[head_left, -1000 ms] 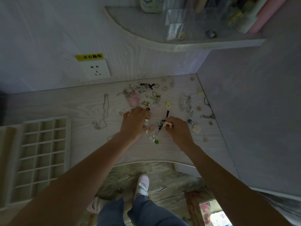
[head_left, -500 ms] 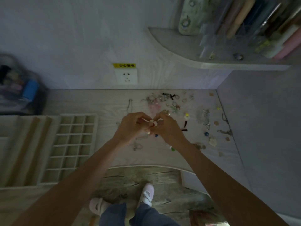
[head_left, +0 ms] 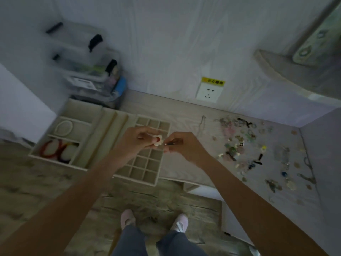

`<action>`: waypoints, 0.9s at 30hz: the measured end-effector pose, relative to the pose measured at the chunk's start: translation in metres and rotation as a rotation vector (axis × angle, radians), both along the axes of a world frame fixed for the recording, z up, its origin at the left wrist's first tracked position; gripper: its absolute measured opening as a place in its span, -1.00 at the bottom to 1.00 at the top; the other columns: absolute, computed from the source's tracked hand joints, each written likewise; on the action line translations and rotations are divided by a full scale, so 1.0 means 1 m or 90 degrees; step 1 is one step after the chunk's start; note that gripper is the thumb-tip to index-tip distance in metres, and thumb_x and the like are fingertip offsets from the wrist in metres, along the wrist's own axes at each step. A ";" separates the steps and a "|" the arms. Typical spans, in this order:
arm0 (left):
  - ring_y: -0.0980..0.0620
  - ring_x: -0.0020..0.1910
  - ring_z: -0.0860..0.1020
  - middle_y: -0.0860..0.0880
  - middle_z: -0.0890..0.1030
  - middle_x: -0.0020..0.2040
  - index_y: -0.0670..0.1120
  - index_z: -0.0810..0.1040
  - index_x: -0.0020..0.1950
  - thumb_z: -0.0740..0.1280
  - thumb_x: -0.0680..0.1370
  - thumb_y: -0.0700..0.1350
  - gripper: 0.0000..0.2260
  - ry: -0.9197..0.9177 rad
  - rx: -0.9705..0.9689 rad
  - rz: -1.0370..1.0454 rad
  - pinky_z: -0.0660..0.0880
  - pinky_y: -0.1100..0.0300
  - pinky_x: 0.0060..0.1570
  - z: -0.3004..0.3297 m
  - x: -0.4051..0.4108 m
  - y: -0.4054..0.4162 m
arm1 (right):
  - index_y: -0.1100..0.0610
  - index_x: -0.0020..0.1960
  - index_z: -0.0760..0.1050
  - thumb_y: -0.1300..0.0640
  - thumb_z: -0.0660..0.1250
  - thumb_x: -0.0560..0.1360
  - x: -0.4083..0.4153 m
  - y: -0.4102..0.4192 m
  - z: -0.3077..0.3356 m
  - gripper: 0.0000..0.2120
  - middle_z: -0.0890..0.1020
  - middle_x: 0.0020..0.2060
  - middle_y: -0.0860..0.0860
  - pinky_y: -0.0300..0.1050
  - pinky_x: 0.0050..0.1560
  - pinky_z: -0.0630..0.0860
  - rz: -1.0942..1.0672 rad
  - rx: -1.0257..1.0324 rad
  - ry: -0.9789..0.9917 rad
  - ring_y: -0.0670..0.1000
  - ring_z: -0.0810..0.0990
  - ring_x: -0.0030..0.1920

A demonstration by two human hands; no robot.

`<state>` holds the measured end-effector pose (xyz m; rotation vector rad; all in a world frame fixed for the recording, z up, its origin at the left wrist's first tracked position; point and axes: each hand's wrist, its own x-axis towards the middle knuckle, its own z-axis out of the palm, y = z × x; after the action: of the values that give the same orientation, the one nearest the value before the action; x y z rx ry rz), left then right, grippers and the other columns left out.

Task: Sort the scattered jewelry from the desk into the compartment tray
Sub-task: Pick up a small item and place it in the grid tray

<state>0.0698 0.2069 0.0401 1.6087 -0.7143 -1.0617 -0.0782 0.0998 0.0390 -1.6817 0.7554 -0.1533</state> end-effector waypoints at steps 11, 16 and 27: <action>0.29 -0.27 0.50 0.12 0.56 -0.24 -0.03 0.53 -0.09 0.46 0.42 -0.19 -0.84 -0.344 0.146 -0.151 0.34 0.54 -0.35 -0.014 0.078 0.082 | 0.27 -0.01 0.60 0.29 0.46 0.39 0.076 0.082 -0.023 -0.82 0.59 -0.30 -0.04 -0.41 -0.20 0.50 -0.029 -0.045 0.121 -0.21 0.55 -0.33; 0.29 -0.30 0.49 0.07 0.58 -0.22 -0.07 0.55 -0.09 0.44 0.44 -0.25 -0.87 -0.359 0.148 -0.180 0.35 0.57 -0.35 -0.032 0.082 0.093 | 0.24 -0.11 0.63 0.26 0.47 0.37 0.085 0.099 -0.037 -0.89 0.67 -0.17 0.13 -0.08 -0.01 0.52 0.004 -0.159 0.178 0.02 0.60 -0.17; 0.13 -0.18 0.57 0.03 0.63 -0.12 -0.07 0.61 -0.05 0.40 0.48 -0.15 -0.93 -0.485 0.162 -0.269 0.49 0.29 -0.14 -0.060 0.075 0.090 | 0.13 -0.10 0.57 0.18 0.44 0.41 0.088 0.116 -0.053 -0.91 0.67 -0.14 0.07 -0.03 -0.01 0.56 -0.009 -0.246 0.313 0.05 0.62 -0.08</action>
<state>0.1447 0.2967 -0.0202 2.1665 -1.5245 -0.8266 0.0095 0.2156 -0.0141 -2.1154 1.1586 0.1193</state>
